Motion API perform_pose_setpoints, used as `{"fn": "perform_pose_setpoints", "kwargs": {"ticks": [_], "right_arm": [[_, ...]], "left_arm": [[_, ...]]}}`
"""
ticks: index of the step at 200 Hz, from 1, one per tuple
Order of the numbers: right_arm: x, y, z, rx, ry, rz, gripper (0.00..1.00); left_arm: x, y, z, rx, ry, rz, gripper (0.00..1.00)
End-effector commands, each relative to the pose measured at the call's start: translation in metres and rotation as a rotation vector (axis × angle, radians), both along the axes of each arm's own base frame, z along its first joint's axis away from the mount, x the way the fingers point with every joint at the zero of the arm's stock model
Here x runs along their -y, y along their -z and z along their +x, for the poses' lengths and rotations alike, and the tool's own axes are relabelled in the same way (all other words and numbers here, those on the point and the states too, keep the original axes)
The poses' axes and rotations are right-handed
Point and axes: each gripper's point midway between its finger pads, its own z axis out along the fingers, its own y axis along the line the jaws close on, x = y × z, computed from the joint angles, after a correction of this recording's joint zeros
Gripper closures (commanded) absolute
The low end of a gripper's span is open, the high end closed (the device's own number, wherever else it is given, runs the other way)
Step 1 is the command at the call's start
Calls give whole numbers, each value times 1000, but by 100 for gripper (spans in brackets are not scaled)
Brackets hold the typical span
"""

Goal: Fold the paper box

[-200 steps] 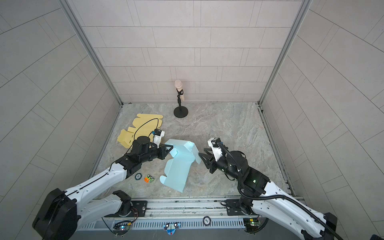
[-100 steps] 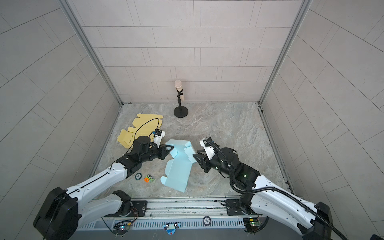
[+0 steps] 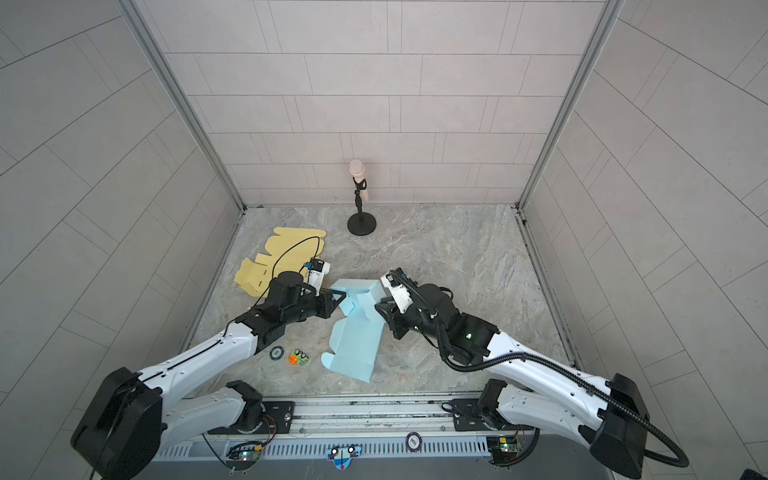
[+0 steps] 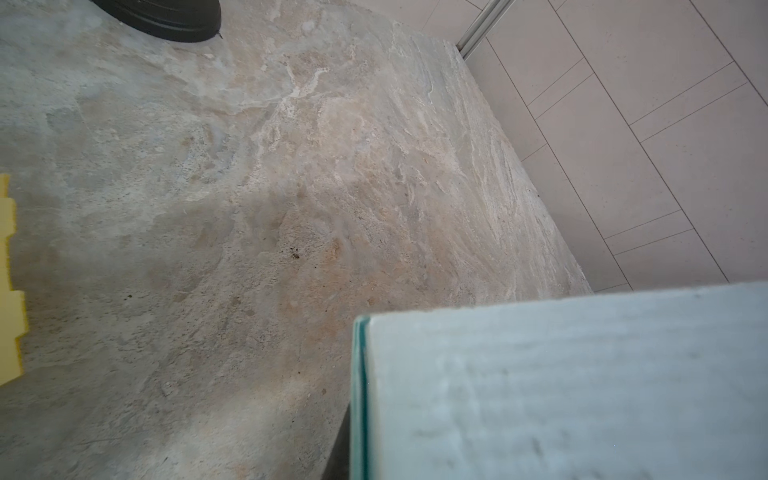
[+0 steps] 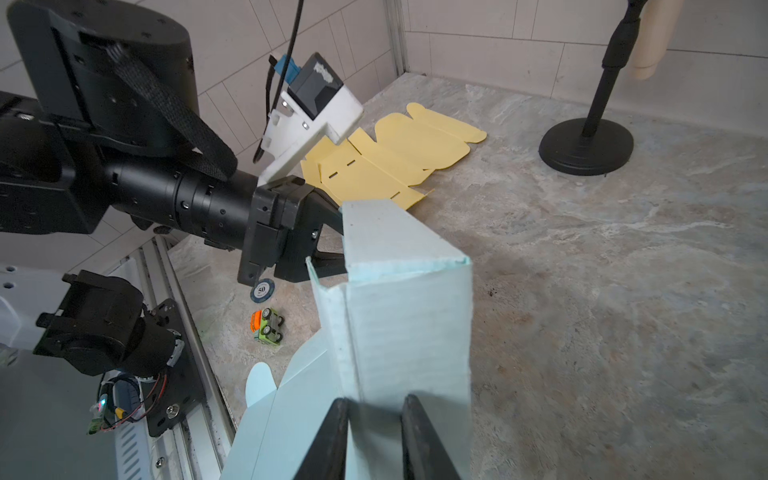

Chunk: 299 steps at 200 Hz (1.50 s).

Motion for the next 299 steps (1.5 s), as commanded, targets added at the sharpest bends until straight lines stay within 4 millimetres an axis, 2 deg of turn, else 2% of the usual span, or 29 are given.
{"fn": "perform_pose_setpoints", "kwargs": {"ticks": [1,71,103,135,208,299], "right_arm": [[1,5,9,8,56,-75,73],[-2,39,30,-51,224,-257,71],[-2,43,35,-27,285,-341,71],[6,48,43,-14,364,-434,70],[27,42,53,78,500,-572,70],[33,33,57,230,601,-798,72]], "left_arm": [[7,-14,3,26,15,-32,95],[5,-7,7,0,-19,-25,94],[5,-1,10,-20,-51,-11,93],[12,-4,10,-10,-60,-14,93],[21,-7,1,-9,-55,-22,93],[35,-16,-11,-7,-48,-76,93]]}}
